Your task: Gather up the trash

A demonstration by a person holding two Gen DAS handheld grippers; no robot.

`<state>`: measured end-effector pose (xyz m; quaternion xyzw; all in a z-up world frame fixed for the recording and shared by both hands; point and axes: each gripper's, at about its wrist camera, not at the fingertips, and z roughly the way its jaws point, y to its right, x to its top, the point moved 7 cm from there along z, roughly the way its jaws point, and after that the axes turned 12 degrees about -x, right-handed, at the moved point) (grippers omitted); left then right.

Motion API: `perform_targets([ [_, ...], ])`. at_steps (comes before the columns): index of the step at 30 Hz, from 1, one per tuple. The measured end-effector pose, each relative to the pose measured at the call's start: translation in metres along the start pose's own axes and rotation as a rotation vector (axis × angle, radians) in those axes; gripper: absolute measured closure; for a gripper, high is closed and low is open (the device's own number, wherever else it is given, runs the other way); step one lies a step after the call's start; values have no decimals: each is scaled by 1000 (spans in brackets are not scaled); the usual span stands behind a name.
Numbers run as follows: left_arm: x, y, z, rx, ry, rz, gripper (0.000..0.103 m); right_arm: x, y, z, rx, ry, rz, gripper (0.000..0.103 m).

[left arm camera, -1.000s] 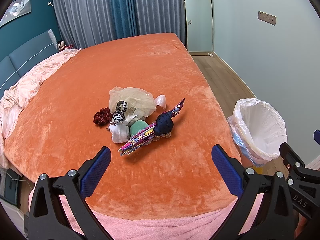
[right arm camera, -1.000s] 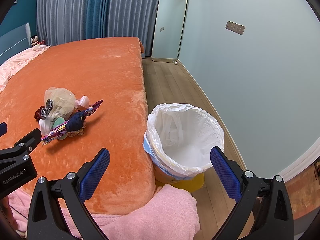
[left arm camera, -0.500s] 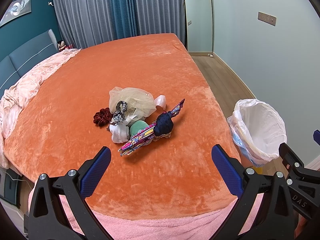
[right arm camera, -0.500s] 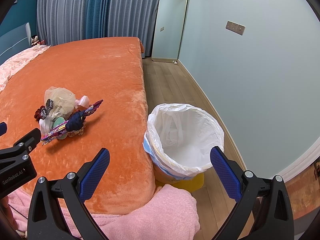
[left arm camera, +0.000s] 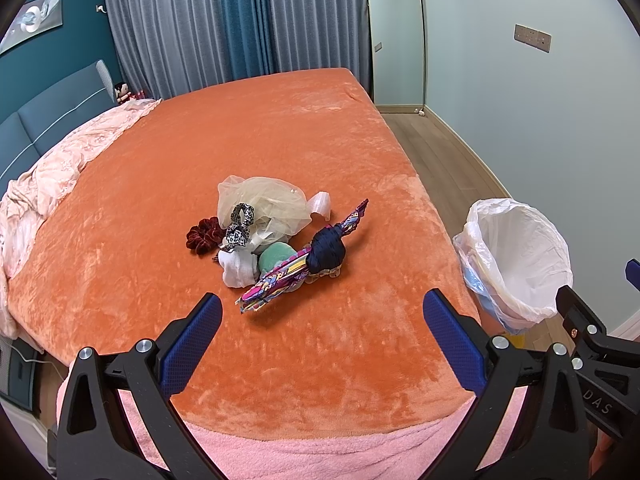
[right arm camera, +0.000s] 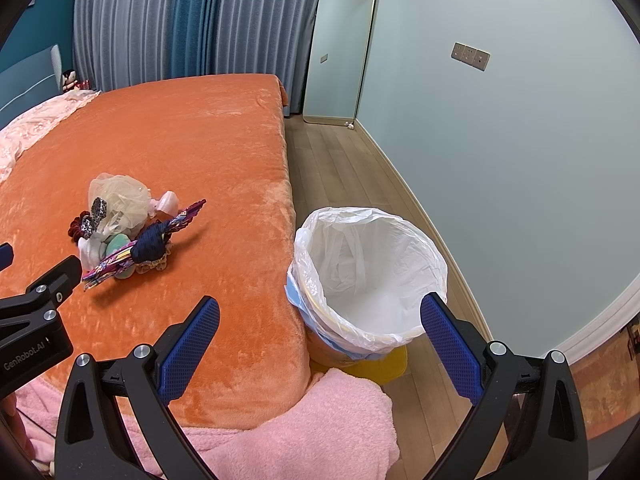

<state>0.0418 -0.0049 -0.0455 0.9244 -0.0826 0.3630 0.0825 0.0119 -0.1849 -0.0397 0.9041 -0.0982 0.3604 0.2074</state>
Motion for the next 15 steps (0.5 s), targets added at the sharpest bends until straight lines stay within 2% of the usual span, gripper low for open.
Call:
perform_targets([
  [15, 2, 2, 0, 1, 3, 0, 7, 1, 5, 1, -9, 4, 6, 7],
])
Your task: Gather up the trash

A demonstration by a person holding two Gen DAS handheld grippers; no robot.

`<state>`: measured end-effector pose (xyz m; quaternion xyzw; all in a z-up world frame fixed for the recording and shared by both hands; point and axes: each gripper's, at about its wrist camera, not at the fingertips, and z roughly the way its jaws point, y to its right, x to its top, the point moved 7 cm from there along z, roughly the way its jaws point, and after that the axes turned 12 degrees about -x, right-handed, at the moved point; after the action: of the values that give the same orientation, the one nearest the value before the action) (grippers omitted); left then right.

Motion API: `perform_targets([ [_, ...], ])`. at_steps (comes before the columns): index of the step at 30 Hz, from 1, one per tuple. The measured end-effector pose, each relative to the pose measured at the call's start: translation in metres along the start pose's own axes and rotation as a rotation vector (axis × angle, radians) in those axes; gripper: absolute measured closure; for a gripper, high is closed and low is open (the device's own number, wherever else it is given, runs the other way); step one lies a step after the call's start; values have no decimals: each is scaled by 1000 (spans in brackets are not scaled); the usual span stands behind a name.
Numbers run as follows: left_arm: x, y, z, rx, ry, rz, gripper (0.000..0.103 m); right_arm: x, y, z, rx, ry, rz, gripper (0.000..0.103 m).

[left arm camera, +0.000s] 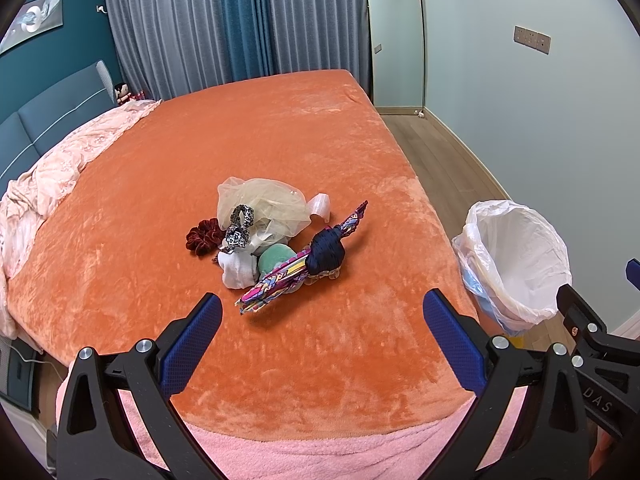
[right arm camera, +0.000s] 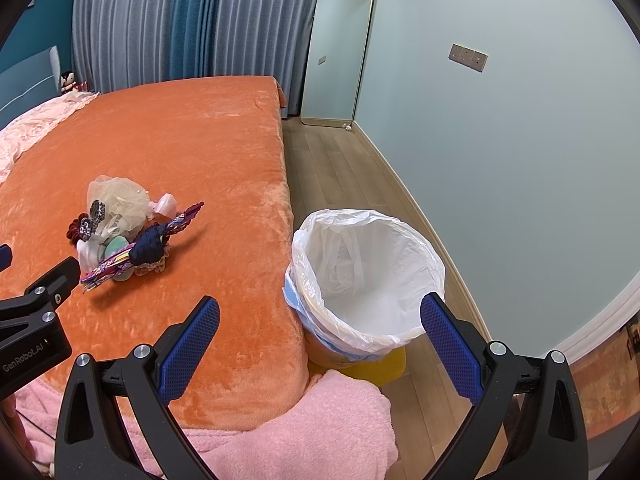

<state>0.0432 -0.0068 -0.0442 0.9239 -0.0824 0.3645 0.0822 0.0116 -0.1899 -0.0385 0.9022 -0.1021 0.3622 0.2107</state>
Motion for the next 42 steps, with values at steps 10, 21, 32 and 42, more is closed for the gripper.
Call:
perform_targets([
  [10, 2, 1, 0, 2, 4, 3, 7, 0, 0, 0, -3, 1, 1, 7],
  [21, 6, 6, 0, 0, 12, 17, 7, 3, 0, 0, -13, 4, 6, 7],
  [32, 5, 3, 5, -30, 39, 32, 7, 9, -3, 1, -41, 23, 31, 7],
  [42, 8, -65, 30, -28, 50, -108, 8, 24, -53, 18, 0, 38, 21, 7],
])
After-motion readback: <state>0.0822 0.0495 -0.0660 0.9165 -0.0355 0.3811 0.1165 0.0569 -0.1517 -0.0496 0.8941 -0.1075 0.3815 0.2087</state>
